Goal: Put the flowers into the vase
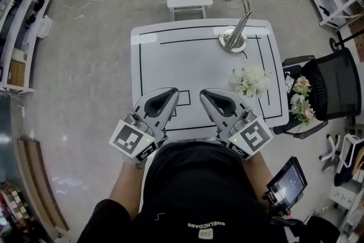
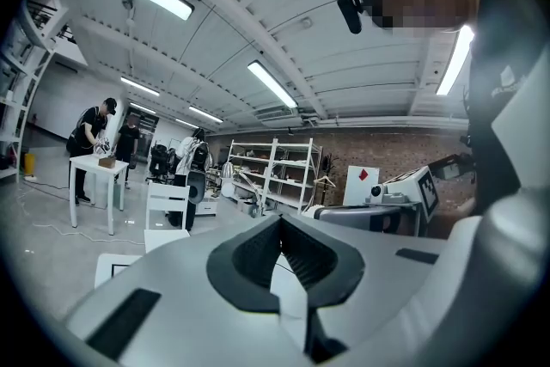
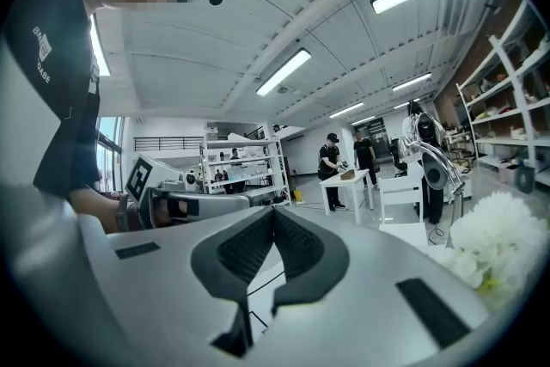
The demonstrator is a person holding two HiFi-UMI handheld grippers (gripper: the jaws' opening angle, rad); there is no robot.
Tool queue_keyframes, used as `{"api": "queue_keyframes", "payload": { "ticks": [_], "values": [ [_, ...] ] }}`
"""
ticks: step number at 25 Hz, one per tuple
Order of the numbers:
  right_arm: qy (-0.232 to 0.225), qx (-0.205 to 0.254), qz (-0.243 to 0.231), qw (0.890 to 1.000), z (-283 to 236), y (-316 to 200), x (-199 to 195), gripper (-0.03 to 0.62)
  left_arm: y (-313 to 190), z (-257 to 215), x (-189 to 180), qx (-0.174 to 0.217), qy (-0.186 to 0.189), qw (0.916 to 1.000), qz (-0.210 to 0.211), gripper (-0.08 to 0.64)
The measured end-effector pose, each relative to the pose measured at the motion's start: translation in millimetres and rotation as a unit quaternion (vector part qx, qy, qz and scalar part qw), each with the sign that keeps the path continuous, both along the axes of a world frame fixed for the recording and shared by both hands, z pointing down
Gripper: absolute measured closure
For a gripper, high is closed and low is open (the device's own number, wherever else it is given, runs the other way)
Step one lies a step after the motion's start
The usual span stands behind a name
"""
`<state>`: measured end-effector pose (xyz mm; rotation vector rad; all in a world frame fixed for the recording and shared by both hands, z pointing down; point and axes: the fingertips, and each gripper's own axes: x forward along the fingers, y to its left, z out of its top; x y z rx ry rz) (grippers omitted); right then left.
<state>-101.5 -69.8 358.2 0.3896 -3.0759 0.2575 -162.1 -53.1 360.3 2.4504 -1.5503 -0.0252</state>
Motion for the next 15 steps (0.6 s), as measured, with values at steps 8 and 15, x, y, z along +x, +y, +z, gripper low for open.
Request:
{"api": "queue_keyframes", "payload": {
  "ticks": [8,15],
  "values": [
    [0.004,-0.001,0.008,1.0,1,-3,6,0.586,-4,-3,10,0.003,0.023,0.9995,0.02,0.555],
    [0.003,-0.002,0.014,1.0,2,-4,15,0.586,-3,1,18,-0.007,0.023,0.9993,0.03,0.555]
  ]
}}
